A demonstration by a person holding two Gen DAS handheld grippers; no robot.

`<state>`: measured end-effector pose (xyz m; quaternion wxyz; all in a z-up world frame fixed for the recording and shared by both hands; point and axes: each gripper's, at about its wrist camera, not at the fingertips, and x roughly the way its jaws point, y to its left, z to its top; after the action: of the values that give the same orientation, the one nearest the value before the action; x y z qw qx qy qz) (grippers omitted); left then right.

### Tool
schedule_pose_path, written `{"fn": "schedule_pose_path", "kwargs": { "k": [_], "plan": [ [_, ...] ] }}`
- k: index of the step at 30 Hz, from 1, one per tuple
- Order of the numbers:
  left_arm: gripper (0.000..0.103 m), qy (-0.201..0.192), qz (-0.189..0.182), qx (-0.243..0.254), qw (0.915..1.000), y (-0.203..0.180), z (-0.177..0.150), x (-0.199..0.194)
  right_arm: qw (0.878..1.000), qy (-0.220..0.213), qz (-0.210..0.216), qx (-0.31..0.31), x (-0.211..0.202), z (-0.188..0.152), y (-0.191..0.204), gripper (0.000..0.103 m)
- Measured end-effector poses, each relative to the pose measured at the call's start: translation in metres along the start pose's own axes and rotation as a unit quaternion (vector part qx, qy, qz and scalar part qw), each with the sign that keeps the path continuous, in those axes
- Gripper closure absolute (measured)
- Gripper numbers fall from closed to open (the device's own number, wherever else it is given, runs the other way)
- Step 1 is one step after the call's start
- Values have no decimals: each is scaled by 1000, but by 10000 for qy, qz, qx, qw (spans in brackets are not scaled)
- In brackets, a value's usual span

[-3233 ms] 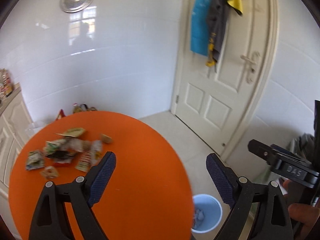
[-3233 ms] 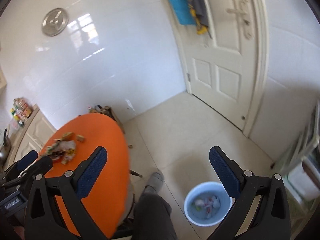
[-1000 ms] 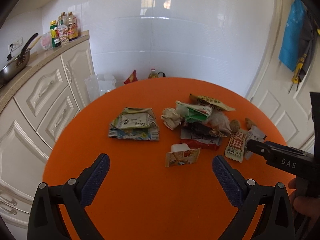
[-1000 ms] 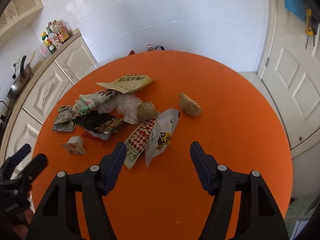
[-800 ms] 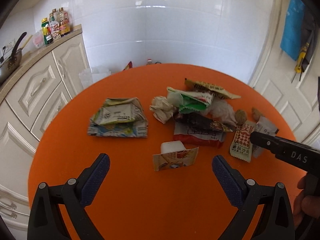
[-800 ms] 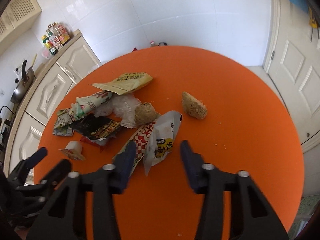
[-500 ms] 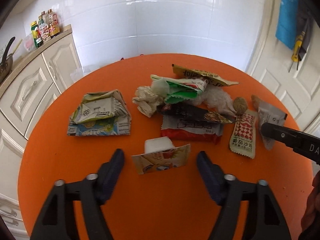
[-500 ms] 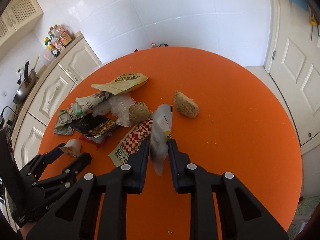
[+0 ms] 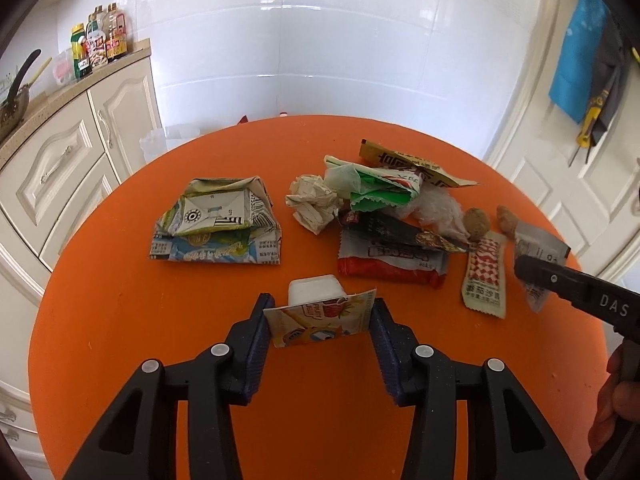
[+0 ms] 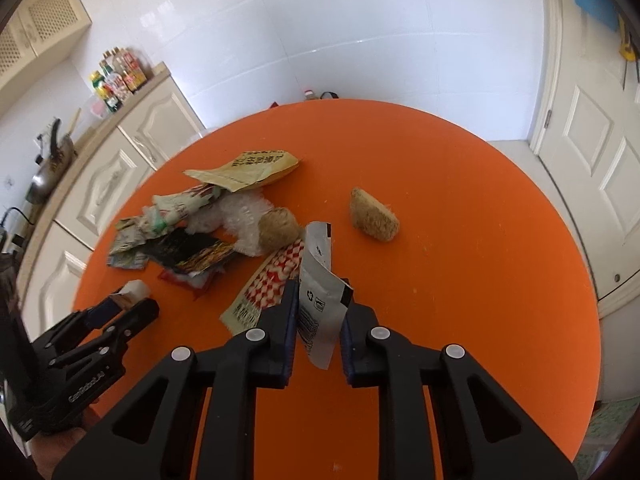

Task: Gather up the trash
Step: 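Carry the paper packet and sachet in both grippers over the blue bucket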

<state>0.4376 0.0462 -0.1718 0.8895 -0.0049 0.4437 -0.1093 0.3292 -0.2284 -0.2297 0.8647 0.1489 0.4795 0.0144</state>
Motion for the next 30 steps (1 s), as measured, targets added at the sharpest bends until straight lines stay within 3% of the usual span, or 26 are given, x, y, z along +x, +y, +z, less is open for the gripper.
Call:
{"fn": "schedule_pose_path", "kwargs": {
  "k": [13, 24, 30],
  "plan": [
    [60, -401, -189, 241, 9987, -21, -14, -78, 9989, -425, 197, 71, -66, -27, -9, 86],
    [60, -897, -686, 740, 9908, -87, -15, -151, 9929, -1173, 176, 48, -156, -38, -26, 86],
    [60, -1180, -1040, 1140, 9810, -133, -19, -188, 9871, -1598, -36, 115, -211, -49, -47, 86]
  ]
}}
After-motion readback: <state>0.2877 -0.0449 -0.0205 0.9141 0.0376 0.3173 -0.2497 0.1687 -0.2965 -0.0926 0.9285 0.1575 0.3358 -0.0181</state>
